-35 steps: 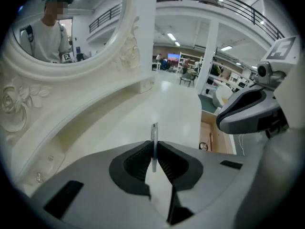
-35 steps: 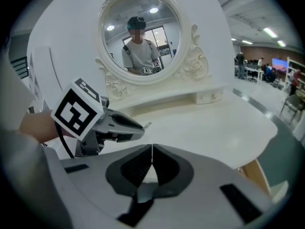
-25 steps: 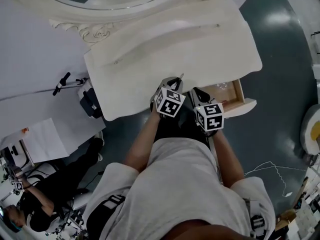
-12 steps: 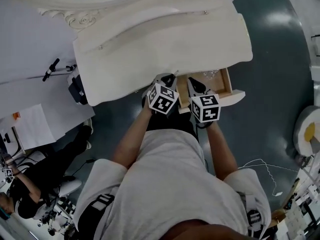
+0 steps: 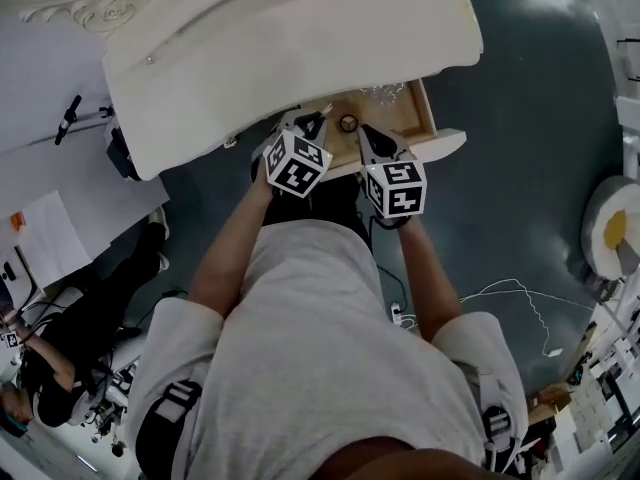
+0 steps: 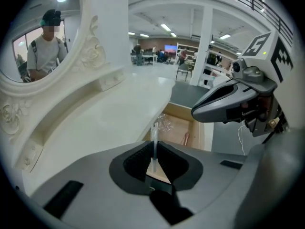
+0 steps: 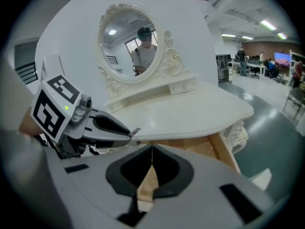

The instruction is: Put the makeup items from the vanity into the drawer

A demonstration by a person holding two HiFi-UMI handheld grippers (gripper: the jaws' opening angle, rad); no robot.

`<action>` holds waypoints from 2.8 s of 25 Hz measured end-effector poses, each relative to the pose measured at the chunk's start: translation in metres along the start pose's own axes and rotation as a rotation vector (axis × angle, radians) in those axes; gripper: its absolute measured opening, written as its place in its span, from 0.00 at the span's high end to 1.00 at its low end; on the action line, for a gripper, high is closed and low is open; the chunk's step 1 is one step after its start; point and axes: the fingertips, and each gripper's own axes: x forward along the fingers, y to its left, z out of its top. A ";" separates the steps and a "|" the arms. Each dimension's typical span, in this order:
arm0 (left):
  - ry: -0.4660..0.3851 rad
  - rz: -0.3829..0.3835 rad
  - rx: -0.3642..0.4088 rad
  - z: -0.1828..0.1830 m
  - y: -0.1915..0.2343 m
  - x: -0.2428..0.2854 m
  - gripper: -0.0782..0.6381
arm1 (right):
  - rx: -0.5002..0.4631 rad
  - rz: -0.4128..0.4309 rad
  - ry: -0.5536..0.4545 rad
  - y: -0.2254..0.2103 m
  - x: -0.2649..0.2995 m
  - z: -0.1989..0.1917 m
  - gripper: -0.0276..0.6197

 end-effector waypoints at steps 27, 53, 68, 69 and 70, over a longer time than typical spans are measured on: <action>0.138 -0.207 0.302 0.014 -0.105 0.087 0.82 | 0.255 -0.155 -0.106 -0.073 -0.056 -0.072 0.93; 0.313 -0.263 0.447 -0.003 -0.128 0.197 0.82 | 0.519 -0.274 -0.159 -0.102 -0.077 -0.114 0.93; 0.323 -0.277 0.364 -0.009 -0.129 0.215 0.82 | 0.467 -0.270 -0.110 -0.107 -0.096 -0.118 0.93; 0.323 -0.284 0.355 -0.010 -0.130 0.214 0.81 | 0.459 -0.266 -0.106 -0.106 -0.097 -0.118 0.93; 0.325 -0.289 0.353 -0.011 -0.130 0.213 0.80 | 0.452 -0.263 -0.103 -0.106 -0.099 -0.119 0.93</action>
